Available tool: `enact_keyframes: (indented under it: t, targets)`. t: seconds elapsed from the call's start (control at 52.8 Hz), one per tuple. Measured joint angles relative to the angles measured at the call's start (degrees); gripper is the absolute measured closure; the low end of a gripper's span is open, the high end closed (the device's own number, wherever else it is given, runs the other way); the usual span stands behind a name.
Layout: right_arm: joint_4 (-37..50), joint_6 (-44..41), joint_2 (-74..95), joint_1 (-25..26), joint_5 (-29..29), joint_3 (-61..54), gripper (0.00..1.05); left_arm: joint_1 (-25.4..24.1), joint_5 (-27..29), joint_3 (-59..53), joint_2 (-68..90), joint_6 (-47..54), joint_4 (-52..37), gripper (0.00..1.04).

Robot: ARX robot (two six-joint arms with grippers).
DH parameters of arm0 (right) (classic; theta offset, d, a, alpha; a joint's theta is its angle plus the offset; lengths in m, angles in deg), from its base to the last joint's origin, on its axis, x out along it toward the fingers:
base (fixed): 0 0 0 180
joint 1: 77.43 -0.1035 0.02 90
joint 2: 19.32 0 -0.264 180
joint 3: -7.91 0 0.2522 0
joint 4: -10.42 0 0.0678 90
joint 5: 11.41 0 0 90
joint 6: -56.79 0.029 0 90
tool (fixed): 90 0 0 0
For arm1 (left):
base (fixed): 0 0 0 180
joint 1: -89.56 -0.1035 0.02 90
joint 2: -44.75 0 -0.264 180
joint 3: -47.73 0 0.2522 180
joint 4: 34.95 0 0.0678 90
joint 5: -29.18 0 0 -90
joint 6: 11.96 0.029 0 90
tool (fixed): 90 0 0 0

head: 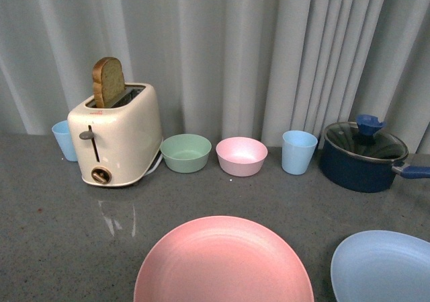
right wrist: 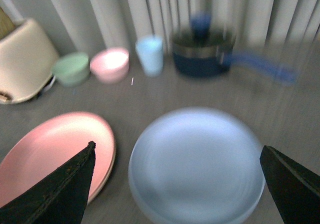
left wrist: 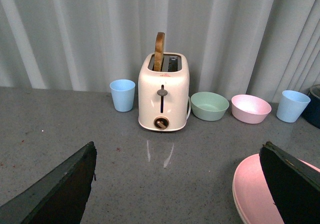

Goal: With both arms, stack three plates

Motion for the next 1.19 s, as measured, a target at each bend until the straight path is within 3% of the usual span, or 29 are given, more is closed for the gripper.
enact_keyframes:
  t: [0.114, 0.19, 0.284, 0.436, 0.569, 0.929, 1.194]
  targets:
    - [1.14, 10.21, 23.89, 16.63, -14.64, 7.26, 0.07, 0.00, -0.07, 0.00, -0.02, 0.02, 0.00, 0.07]
    - [4.00, 9.57, 36.48, 25.03, -16.79, 10.05, 0.07, 0.00, 0.00, 0.00, 0.00, 0.02, 0.00, 0.07]
    - [5.77, 4.96, 49.48, 32.63, -17.81, 12.09, 0.07, 0.00, 0.02, 0.00, -0.02, 0.02, 0.00, 0.07]
    - [5.46, -2.47, 64.00, 39.19, -23.26, 17.11, 0.07, 0.00, -0.04, 0.00, -0.02, 0.04, 0.00, 0.07]
    - [6.80, -5.70, 72.15, 40.33, -24.81, 21.99, 0.07, 0.00, 0.02, 0.00, -0.02, 0.04, 0.00, 0.07]
    - [8.24, -18.80, 84.43, 35.74, -17.73, 28.48, 0.07, 0.00, -0.02, 0.00, -0.02, 0.07, 0.00, 0.07]
    - [8.28, -19.23, 89.96, 34.67, -17.51, 33.92, 0.07, 0.00, -0.02, 0.00, -0.02, 0.09, 0.00, 0.07]
